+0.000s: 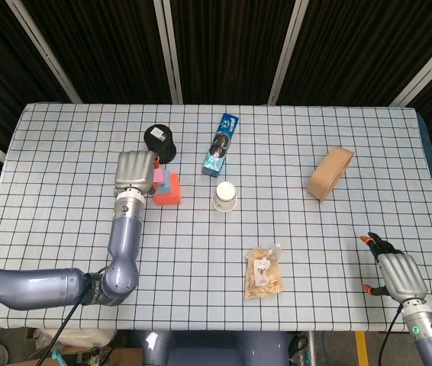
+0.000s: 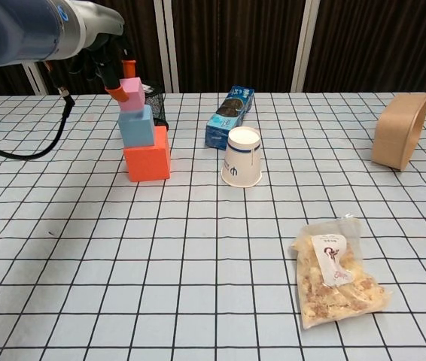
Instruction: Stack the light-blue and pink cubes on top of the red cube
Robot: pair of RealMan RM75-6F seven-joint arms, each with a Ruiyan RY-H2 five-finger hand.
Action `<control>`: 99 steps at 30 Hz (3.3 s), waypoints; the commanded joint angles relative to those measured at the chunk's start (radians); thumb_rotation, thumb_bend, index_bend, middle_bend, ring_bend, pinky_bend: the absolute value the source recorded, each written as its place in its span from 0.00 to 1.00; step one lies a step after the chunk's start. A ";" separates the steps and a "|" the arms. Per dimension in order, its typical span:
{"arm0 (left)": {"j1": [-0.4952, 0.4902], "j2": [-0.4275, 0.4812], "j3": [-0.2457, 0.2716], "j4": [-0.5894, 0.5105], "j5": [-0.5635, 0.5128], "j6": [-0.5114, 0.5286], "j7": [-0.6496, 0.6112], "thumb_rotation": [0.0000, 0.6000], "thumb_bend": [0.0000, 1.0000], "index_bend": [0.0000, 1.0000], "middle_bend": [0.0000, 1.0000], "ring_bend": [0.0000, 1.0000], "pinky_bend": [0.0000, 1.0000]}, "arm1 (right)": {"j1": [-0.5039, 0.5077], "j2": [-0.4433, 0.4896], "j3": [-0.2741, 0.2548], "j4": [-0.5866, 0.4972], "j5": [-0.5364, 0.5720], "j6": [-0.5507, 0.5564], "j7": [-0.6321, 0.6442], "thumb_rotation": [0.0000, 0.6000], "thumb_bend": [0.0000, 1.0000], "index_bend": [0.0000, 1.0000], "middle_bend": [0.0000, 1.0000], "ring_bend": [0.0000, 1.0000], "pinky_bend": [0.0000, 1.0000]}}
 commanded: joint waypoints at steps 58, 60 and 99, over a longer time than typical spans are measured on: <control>-0.054 -0.082 0.009 0.092 -0.041 0.063 -0.009 1.00 0.34 0.46 0.87 0.71 0.77 | 0.005 -0.006 -0.003 0.008 0.005 -0.009 0.001 1.00 0.14 0.14 0.10 0.20 0.38; -0.054 -0.083 0.009 0.093 -0.040 0.063 -0.010 1.00 0.34 0.46 0.87 0.71 0.77 | 0.005 -0.006 -0.003 0.008 0.005 -0.008 0.000 1.00 0.14 0.14 0.10 0.20 0.38; -0.036 -0.016 0.001 -0.015 -0.016 0.136 0.007 1.00 0.30 0.33 0.87 0.71 0.77 | 0.011 -0.004 -0.006 0.000 0.011 -0.023 -0.007 1.00 0.14 0.14 0.10 0.20 0.38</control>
